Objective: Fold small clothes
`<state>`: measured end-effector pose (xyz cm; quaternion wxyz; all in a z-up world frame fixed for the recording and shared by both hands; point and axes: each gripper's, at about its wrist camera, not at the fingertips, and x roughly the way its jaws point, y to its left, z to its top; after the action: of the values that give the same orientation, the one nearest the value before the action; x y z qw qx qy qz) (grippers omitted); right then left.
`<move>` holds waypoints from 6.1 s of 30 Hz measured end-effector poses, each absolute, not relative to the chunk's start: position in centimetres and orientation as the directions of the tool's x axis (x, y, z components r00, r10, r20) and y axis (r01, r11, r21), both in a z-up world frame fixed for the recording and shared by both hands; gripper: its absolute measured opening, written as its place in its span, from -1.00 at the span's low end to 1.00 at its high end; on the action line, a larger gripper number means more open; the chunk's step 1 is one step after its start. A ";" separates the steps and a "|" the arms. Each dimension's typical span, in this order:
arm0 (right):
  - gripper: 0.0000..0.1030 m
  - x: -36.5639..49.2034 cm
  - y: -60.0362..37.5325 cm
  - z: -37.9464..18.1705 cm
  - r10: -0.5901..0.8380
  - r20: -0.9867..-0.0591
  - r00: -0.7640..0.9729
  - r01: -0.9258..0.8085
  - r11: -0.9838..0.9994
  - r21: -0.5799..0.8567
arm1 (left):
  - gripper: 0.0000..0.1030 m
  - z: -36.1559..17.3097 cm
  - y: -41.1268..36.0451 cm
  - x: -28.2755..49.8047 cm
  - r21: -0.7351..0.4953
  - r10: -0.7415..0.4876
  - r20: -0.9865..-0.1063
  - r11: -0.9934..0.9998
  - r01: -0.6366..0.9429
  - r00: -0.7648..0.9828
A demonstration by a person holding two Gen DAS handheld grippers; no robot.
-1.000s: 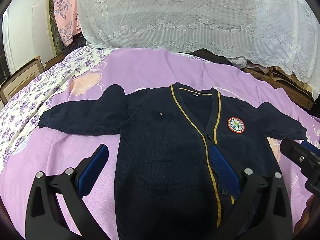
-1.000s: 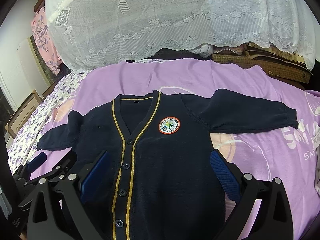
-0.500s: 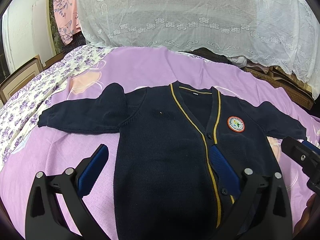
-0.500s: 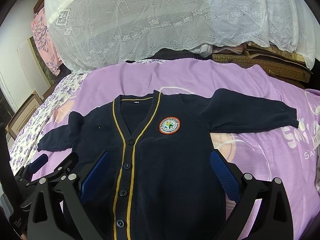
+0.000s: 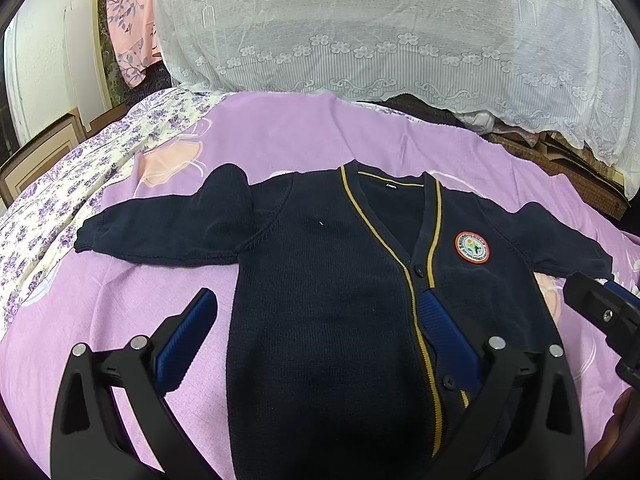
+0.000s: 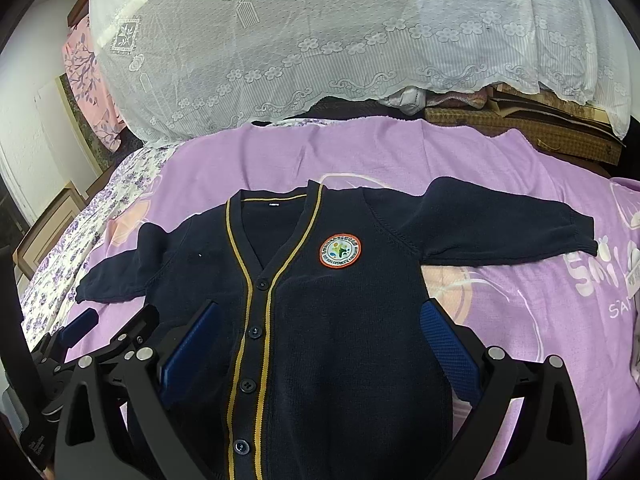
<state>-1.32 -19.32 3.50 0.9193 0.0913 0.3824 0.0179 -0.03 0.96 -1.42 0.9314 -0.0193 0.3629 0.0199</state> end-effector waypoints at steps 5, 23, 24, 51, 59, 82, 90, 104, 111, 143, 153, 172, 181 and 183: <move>0.93 -1.3 -19.4 3.4 0.102 -0.701 0.706 0.038 0.983 0.182 | 0.92 -1.5 0.9 0.0 -0.022 0.023 -0.678 0.998 -0.052 0.734; 0.93 -1.3 -19.3 3.5 0.102 -0.702 0.705 0.041 0.982 0.183 | 0.92 -1.7 1.0 0.2 -0.029 0.023 -0.689 0.998 -0.059 0.725; 0.93 -1.3 -19.3 3.4 0.101 -0.703 0.704 0.043 0.982 0.184 | 0.92 -1.7 1.0 0.1 -0.031 0.021 -0.690 0.998 -0.059 0.723; 0.93 0.1 -34.0 1.9 0.042 -0.602 0.798 0.314 0.823 0.473 | 0.92 -3.1 -1.5 3.4 -0.086 -0.083 -0.782 0.996 0.025 0.618; 0.85 -1.4 -45.7 0.1 -0.103 -0.574 0.812 0.482 0.673 0.561 | 0.92 -1.0 -8.6 7.4 -0.017 -0.071 -0.780 0.996 0.092 0.622; -0.04 2.3 -53.7 -8.7 -0.082 -0.620 0.780 0.581 0.464 0.669 | 0.92 -9.6 -19.6 15.5 -0.007 -0.050 -0.842 0.997 0.081 0.538; -0.66 2.0 -53.3 -7.7 -0.126 -0.586 0.801 0.563 0.494 0.663 | 0.92 -9.2 -19.0 15.1 -0.035 -0.070 -0.829 0.997 0.073 0.555; -0.73 1.5 -51.1 -7.5 -0.238 -0.709 0.663 0.705 0.517 0.486 | 0.91 -9.7 -19.5 15.3 0.021 -0.028 -0.840 0.996 0.085 0.542; -0.73 1.3 -48.6 -2.8 -0.208 -0.587 0.782 0.565 0.633 0.529 | 0.91 -7.7 -18.7 14.9 -0.068 -0.118 -0.824 0.992 0.110 0.554; -0.72 3.3 -30.7 6.0 0.104 -0.462 0.881 0.127 0.888 0.442 | 0.92 -0.1 -20.5 15.0 -0.017 -0.146 -0.754 0.979 0.203 0.640; -0.72 6.3 -23.4 7.2 0.178 -0.472 0.863 0.023 0.921 0.388 | 0.92 1.4 -11.9 15.3 -0.029 -0.077 -0.735 0.996 0.081 0.674; -0.71 9.8 -11.5 2.5 0.294 -0.595 0.748 -0.113 0.940 0.322 | 0.92 -3.4 1.1 15.4 0.038 0.120 -0.772 0.989 -0.143 0.624; -0.64 11.8 -6.9 -2.1 0.300 -0.699 0.650 -0.168 0.953 0.253 | 0.92 -3.4 8.6 13.9 -0.021 0.190 -0.759 0.948 -0.316 0.622; -0.43 12.4 -6.0 -3.7 0.295 -0.738 0.607 -0.186 0.956 0.228 | 0.92 -3.0 9.9 13.6 -0.061 0.168 -0.764 0.942 -0.330 0.622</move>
<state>12.37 -5.97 -3.74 0.8940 0.0642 0.4225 0.1344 13.60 9.90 -3.05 0.8953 -0.0983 0.4116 0.1392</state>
